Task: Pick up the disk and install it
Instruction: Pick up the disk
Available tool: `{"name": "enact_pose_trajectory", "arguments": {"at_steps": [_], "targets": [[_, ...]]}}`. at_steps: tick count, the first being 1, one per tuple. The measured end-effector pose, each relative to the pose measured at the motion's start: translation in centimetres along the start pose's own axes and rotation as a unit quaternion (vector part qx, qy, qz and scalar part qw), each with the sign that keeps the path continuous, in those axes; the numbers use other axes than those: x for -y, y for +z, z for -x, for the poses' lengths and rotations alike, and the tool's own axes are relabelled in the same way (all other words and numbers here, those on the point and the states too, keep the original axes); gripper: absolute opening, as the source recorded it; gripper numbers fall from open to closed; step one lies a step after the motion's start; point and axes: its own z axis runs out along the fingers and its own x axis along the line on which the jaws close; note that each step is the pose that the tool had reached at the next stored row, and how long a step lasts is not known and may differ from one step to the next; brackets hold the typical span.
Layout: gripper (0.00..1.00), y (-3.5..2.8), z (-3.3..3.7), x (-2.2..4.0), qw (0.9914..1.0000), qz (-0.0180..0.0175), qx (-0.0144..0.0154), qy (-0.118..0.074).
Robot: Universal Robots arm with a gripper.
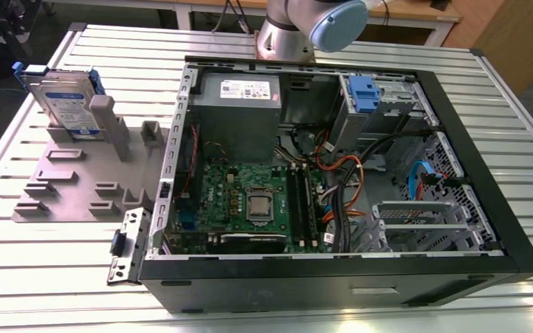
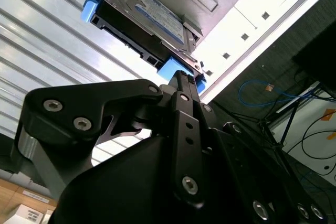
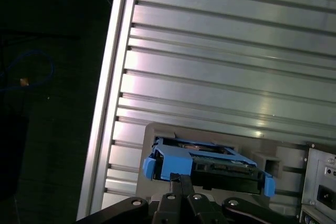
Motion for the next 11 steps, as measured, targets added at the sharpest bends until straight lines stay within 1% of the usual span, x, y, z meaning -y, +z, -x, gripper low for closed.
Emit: {"name": "enact_pose_trajectory", "arguments": {"at_steps": [5,11], "targets": [[0.11,0.00,0.00,0.00,0.99999,0.0000,-0.0001,-0.004],[0.11,0.00,0.00,0.00,0.99989,0.0001,-0.0007,-0.015]]}}
